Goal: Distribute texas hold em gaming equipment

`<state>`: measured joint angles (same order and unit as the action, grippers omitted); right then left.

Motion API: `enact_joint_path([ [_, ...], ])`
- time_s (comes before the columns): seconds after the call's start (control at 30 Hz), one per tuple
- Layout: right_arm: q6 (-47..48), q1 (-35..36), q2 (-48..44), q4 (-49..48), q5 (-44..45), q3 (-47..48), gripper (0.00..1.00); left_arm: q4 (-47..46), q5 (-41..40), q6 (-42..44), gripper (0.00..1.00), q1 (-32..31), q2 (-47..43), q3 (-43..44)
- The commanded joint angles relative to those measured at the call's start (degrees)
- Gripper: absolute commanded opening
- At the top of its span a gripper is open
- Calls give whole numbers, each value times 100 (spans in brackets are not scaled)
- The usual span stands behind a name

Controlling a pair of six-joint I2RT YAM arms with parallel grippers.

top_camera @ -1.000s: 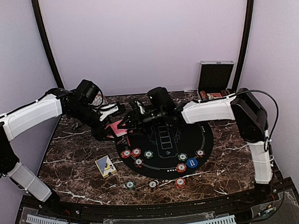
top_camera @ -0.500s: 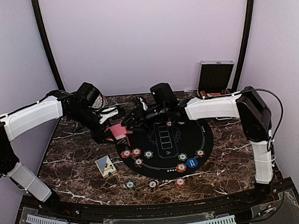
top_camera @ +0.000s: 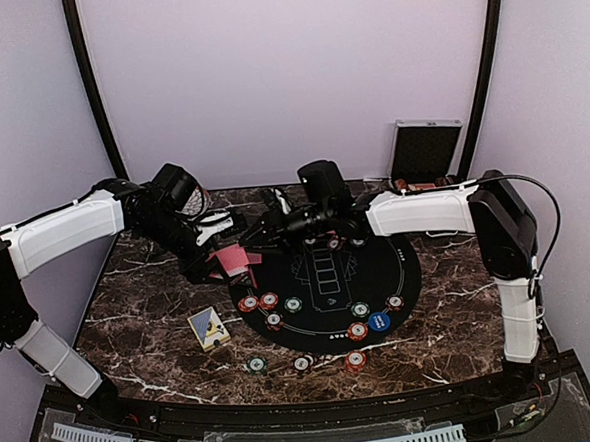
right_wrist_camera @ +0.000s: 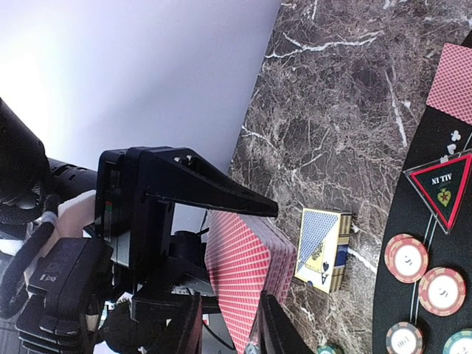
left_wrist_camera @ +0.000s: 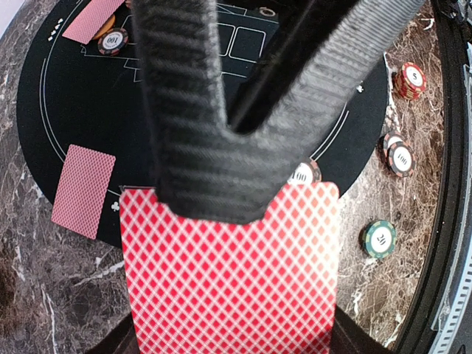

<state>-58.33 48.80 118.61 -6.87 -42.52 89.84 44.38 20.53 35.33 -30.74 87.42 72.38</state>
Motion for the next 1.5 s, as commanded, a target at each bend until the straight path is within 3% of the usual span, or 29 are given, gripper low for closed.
enact_joint_path([
  [0.0, -74, 67, -76, -305, -153, -63, 26, -87, 70, 44, 0, 16, -209, -22],
  [0.77, 376, 99, -19, 290, 170, -64, 29, -59, 110, 26, 0, 17, -260, 10],
  [0.97, 805, 101, -94, 967, 623, 119, 45, -40, 111, 31, 0, 18, -277, 4],
  [1.13, 635, 151, -127, 641, 446, 25, 54, -43, 116, 26, 0, 16, -267, 9],
  [1.37, 240, 218, -75, 109, 179, -4, 54, -39, 135, 13, 0, 16, -242, 22],
  [1.47, 234, 227, -83, 122, 183, 32, 49, -33, 135, 17, 0, 20, -255, 10],
])
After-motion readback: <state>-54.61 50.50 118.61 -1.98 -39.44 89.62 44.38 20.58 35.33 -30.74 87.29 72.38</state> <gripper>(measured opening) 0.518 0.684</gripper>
